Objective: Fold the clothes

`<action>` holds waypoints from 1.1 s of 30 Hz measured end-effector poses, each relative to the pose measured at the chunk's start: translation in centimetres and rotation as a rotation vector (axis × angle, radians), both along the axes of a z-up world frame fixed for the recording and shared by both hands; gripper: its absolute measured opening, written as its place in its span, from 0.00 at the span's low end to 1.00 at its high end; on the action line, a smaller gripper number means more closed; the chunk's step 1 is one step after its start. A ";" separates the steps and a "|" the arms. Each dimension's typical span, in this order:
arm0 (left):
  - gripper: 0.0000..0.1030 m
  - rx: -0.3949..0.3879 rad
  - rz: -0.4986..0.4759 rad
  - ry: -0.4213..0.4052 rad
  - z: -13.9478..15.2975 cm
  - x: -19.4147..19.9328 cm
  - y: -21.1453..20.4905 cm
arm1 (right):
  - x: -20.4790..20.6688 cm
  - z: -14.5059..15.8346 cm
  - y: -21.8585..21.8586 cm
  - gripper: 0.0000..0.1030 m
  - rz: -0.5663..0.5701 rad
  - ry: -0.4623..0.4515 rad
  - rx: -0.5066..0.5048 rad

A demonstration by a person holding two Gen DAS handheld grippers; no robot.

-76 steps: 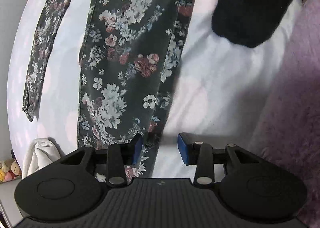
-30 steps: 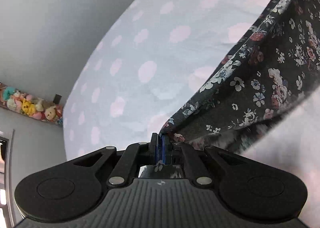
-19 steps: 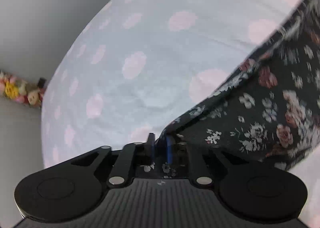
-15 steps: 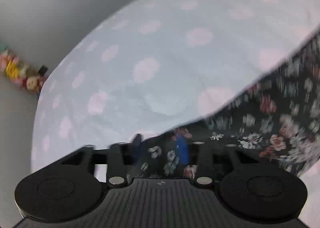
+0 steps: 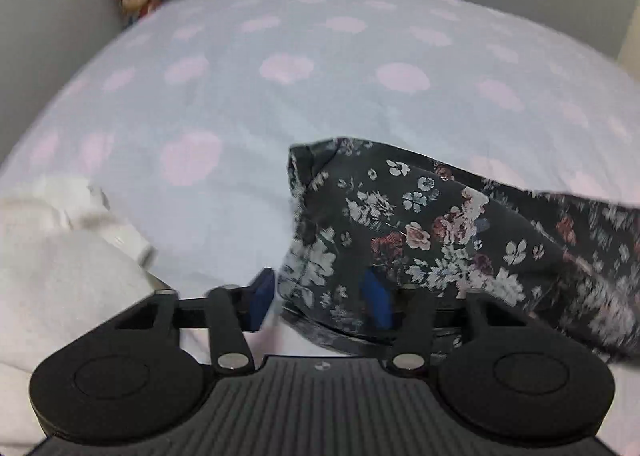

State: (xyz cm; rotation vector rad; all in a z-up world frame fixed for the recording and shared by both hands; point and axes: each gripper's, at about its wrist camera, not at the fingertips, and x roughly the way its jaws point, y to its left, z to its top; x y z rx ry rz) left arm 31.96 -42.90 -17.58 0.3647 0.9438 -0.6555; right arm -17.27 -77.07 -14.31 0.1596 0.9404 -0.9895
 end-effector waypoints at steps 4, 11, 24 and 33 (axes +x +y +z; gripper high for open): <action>0.08 -0.023 0.050 -0.049 1.6 0.3 0.6 | -1.5 -1.1 1.3 0.42 -0.044 -0.019 0.036; 0.07 0.096 0.007 -0.046 3.9 1.7 0.1 | -1.7 -1.8 1.1 0.42 -0.077 0.027 0.021; 0.48 0.123 0.055 -0.155 1.7 -1.6 0.0 | 12.6 1.9 0.8 0.40 0.388 -0.132 0.055; 0.48 0.087 0.142 -0.098 0.5 -10.4 -0.6 | 26.9 -0.8 2.8 0.40 0.717 -0.087 0.111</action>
